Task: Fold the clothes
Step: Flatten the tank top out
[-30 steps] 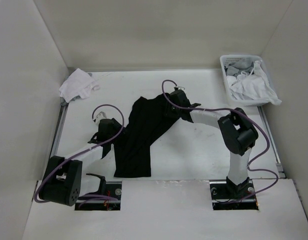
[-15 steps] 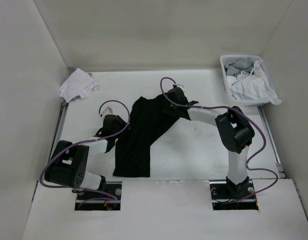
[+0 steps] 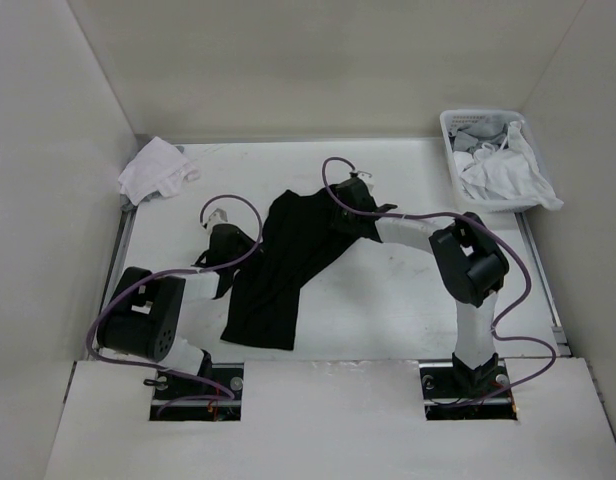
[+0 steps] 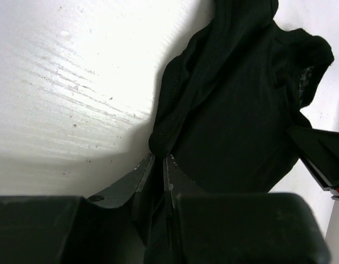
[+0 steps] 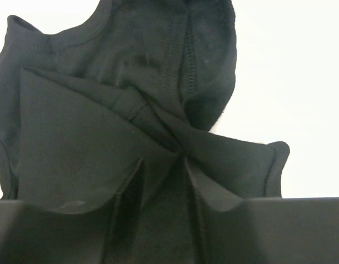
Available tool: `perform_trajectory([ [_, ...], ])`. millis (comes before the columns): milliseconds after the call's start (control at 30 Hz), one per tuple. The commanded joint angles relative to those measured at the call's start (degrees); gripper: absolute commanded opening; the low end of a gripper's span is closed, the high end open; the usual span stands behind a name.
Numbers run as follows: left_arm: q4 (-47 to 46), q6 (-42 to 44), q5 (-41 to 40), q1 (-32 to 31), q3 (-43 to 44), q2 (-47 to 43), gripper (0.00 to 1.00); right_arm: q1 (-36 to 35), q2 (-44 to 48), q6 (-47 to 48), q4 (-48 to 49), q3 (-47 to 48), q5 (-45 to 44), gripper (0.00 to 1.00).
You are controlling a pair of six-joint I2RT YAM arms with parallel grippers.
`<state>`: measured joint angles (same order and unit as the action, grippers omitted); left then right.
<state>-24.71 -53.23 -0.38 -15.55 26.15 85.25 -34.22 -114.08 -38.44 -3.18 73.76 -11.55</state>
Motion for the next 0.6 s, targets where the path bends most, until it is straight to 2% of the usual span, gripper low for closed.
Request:
perform_trajectory([
  [0, -5.0, -1.6, -0.7, -0.5, 2.9, 1.1, 0.09, -0.5, -0.9, -0.8, 1.6, 1.3, 0.0, 0.26],
  [133, -5.9, -2.1, -1.4, -0.7, 3.6, 1.9, 0.08, -0.8, 0.3, -0.2, 3.4, 1.0, -1.5, 0.12],
  [300, -7.5, -3.0, -5.1, -0.8, 5.0, 3.2, 0.07, -3.4, 5.6, 1.5, 2.5, -2.1, -5.7, 0.06],
  [400, -8.2, -3.7, -6.6, -0.3, 7.1, 4.0, 0.06, -6.4, 14.2, 0.7, -1.6, -8.7, -5.0, 0.06],
  [500, -8.5, -4.4, -8.0, -0.5, 10.6, 4.9, 0.05, -11.1, 26.8, -0.4, -11.4, -16.2, -2.6, 0.06],
  [567, -9.0, -4.7, -8.3, -0.7, 12.0, 5.3, 0.05, -13.0, 32.0, -1.1, -16.3, -17.5, -0.6, 0.06],
])
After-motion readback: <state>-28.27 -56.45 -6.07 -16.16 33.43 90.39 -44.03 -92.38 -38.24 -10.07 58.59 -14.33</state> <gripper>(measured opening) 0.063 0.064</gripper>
